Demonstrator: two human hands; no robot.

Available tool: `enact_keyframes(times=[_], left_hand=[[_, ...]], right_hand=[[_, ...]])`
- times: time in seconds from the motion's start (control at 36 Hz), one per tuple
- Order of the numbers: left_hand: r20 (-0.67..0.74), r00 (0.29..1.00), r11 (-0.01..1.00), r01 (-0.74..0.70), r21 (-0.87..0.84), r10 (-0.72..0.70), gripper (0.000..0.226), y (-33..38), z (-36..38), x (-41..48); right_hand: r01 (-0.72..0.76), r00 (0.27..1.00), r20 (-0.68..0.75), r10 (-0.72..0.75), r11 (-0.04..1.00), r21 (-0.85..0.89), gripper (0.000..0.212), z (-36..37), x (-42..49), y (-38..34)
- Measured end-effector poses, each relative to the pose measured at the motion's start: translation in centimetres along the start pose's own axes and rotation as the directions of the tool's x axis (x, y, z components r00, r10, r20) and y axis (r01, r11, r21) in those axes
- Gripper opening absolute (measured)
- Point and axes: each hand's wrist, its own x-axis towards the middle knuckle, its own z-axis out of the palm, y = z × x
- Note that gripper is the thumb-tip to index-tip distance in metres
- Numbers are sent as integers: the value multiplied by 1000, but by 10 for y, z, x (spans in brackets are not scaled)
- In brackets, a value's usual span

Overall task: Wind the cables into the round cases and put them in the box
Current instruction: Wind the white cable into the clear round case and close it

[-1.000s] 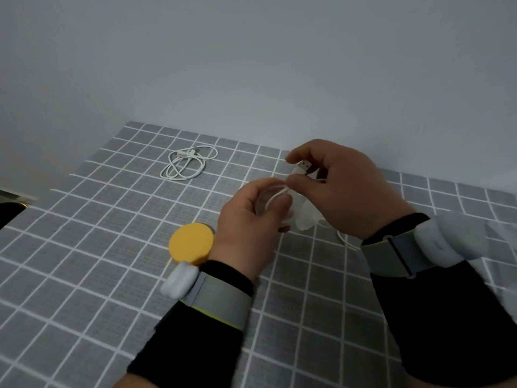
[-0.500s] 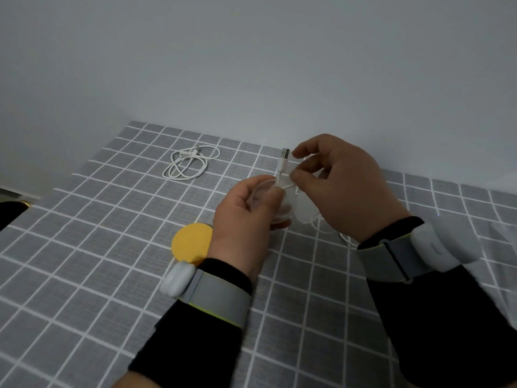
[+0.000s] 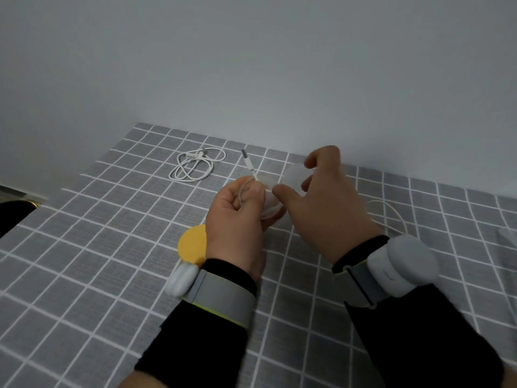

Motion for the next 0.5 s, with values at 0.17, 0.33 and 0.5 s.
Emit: enact_keyframes(times=[0.17,0.33,0.5], left_hand=[[-93,996,999,-2,-54,-3,29,1,-2,2],[-91,996,995,6,-101,-16,34,0,-3,4],[-70,997,984,27,-178,-41,22,2,-2,4]], right_hand=[[18,1000,-18,-20,995,-96,31,17,-5,-5],[-17,1000,25,18,998,-54,45,18,-3,-3],[-51,998,32,46,982,180,37,32,-8,0]])
